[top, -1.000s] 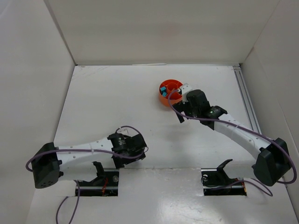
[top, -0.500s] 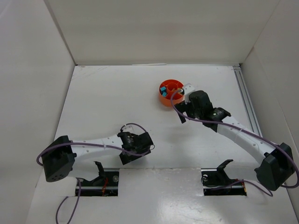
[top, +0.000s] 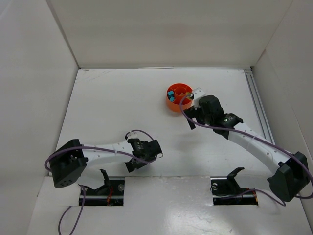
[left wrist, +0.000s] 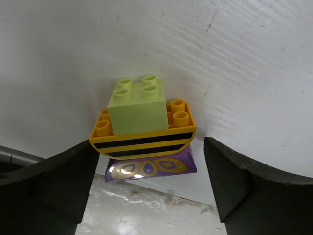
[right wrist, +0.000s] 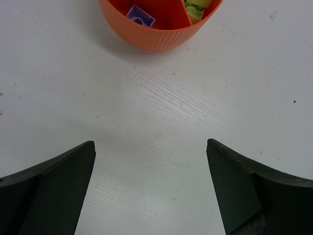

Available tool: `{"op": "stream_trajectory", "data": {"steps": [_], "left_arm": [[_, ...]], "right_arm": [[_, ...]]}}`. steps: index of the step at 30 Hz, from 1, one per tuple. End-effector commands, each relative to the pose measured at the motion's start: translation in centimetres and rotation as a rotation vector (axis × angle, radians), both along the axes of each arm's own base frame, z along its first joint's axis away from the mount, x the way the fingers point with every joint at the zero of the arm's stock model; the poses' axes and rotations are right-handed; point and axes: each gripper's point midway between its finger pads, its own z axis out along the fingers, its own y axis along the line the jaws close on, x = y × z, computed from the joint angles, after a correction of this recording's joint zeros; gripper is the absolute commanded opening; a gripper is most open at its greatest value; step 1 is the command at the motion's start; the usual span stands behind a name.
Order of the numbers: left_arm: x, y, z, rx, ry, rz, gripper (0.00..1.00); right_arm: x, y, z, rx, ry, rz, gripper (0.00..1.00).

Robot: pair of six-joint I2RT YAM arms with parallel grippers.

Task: Sort the legos into containers by color

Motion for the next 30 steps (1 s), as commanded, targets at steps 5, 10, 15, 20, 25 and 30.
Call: {"op": "stream_trajectory", "data": {"steps": [5,10,15,20,25,30], "left_arm": [[1.6,-1.2,0.7,-0.008,-0.075,-0.069,0.56],[3.8,-4.5,2.6,-0.067,-0.199,-0.298,0.35],[4.7,-10.3,8.8,-0.182,-0.453,-0.688,0.29],[4.5,-13.7,14.3,-0.274,-0.684,-1.024,0.36],[3.7,-15.4,17.3,-0.31,-0.787,-1.212,0.36],[3.8,-16.3,17.9,-0.263,-0.785,-1.298,0.33]], "right_arm": [[-0.3,-0.3,0.6,0.015,-0.022,-0.017,1.0],[-1.4,-0.5,0.4,0.041,0.044,-0.027,1.0],[-2.9,0.0,1.2,0.219,0.173,0.069,1.0],[-4.1,1.7,3.9,0.501,0.278,0.27,1.0],[-6.5,4.2,7.3,0.729,0.4,0.502,0.97],[-7.5,5.5,9.7,0.748,0.449,0.533,0.97]]}}
